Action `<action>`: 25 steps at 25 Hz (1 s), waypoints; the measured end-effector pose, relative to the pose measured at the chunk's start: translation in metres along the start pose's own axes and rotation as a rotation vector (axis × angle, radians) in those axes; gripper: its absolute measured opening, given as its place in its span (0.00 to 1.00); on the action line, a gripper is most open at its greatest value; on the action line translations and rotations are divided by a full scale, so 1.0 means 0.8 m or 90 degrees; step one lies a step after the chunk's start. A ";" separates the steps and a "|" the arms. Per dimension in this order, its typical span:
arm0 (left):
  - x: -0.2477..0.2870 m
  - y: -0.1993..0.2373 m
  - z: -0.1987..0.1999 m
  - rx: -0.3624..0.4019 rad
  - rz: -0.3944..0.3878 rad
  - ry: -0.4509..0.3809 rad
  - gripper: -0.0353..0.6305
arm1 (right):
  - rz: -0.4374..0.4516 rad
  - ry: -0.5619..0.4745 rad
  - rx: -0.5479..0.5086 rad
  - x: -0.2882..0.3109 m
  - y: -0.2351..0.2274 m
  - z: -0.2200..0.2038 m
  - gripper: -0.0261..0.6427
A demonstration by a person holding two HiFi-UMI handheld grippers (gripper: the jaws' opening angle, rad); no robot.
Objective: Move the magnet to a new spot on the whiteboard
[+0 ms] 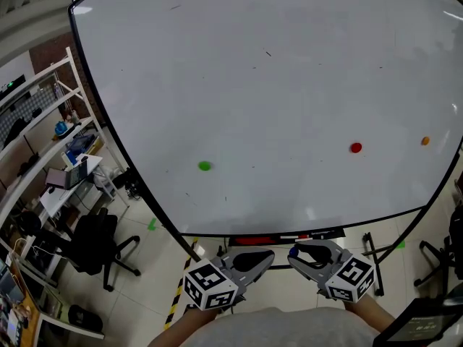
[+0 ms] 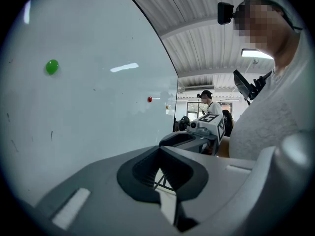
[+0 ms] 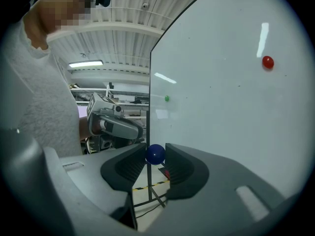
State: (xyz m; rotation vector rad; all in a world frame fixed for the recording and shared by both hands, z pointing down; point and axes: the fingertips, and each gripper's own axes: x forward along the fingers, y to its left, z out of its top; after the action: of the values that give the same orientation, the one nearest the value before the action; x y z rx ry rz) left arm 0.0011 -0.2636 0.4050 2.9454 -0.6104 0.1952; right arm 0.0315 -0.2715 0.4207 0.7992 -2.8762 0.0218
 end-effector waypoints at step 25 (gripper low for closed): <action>-0.008 0.001 -0.010 -0.009 0.006 0.003 0.02 | -0.018 -0.013 -0.073 0.012 0.003 0.017 0.23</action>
State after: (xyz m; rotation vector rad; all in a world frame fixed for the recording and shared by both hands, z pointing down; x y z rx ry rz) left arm -0.0060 -0.2609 0.4123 2.9285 -0.6236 0.1972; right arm 0.0204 -0.2751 0.4090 0.8220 -2.8542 -0.1550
